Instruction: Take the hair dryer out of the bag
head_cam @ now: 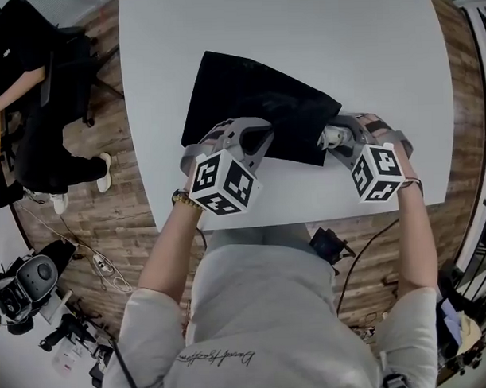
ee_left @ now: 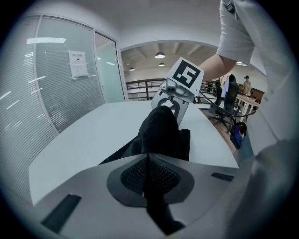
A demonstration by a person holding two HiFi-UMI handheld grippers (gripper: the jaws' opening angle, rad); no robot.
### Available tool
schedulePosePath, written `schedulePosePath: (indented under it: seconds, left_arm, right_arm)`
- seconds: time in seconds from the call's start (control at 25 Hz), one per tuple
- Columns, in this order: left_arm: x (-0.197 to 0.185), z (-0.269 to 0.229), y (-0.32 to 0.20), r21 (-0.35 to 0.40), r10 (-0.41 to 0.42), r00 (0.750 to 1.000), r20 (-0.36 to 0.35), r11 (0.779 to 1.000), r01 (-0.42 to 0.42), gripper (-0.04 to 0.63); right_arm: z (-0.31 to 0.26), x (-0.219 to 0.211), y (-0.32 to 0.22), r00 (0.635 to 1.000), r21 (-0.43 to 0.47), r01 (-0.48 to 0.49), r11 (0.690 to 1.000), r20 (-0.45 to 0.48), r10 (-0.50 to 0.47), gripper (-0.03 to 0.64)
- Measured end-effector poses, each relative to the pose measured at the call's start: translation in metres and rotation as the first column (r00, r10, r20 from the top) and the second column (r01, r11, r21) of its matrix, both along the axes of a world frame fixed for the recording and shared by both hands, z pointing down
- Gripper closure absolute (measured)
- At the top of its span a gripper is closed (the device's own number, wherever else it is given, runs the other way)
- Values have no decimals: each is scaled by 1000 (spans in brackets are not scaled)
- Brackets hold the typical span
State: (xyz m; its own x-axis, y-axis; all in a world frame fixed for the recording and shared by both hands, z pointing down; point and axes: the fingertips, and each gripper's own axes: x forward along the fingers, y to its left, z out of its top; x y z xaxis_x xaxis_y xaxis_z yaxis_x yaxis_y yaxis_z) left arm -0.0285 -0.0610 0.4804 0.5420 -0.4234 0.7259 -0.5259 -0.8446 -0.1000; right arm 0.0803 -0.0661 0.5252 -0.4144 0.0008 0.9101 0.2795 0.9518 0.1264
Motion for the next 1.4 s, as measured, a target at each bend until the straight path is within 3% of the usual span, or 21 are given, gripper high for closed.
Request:
schedulePosePath:
  seconds: [0.52, 0.96, 1.24, 1.4]
  left_arm:
    - [-25, 7, -3, -3, -25, 999, 47, 1000, 26, 574]
    - [-49, 11, -6, -4, -63, 995, 77, 998, 63, 574]
    - [-68, 13, -6, -2, -101, 990, 101, 995, 102, 574]
    - [-74, 13, -6, 7, -122, 987, 104, 993, 122, 574]
  right_arm:
    - [-16, 47, -2, 982, -17, -175, 984, 65, 176, 400]
    - [-25, 76, 8, 962, -43, -259, 965, 80, 262, 400]
    - [-34, 90, 0, 914, -52, -382, 923, 127, 386, 400]
    - [-31, 92, -22, 855, -44, -492, 869, 163, 493, 400]
